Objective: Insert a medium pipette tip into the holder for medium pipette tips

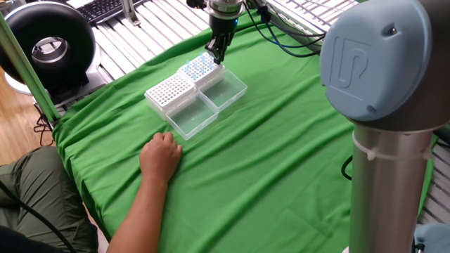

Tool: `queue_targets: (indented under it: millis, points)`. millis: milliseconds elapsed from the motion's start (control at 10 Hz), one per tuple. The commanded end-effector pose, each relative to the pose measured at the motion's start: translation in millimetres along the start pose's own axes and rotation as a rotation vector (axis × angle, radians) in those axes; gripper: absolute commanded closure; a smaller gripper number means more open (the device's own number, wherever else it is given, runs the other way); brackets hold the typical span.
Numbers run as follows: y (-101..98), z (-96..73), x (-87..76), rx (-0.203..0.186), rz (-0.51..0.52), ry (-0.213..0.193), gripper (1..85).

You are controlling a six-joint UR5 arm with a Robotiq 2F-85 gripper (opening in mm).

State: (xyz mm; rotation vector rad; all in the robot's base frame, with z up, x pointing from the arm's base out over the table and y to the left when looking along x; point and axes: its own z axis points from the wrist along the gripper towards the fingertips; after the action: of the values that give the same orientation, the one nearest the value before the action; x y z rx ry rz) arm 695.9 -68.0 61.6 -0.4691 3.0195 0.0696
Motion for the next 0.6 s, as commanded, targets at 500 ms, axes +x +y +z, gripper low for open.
queue_targets:
  millis: [500]
  points:
    - [-5.6, -4.7, -2.6, 0.035, 0.062, 0.010, 84.0]
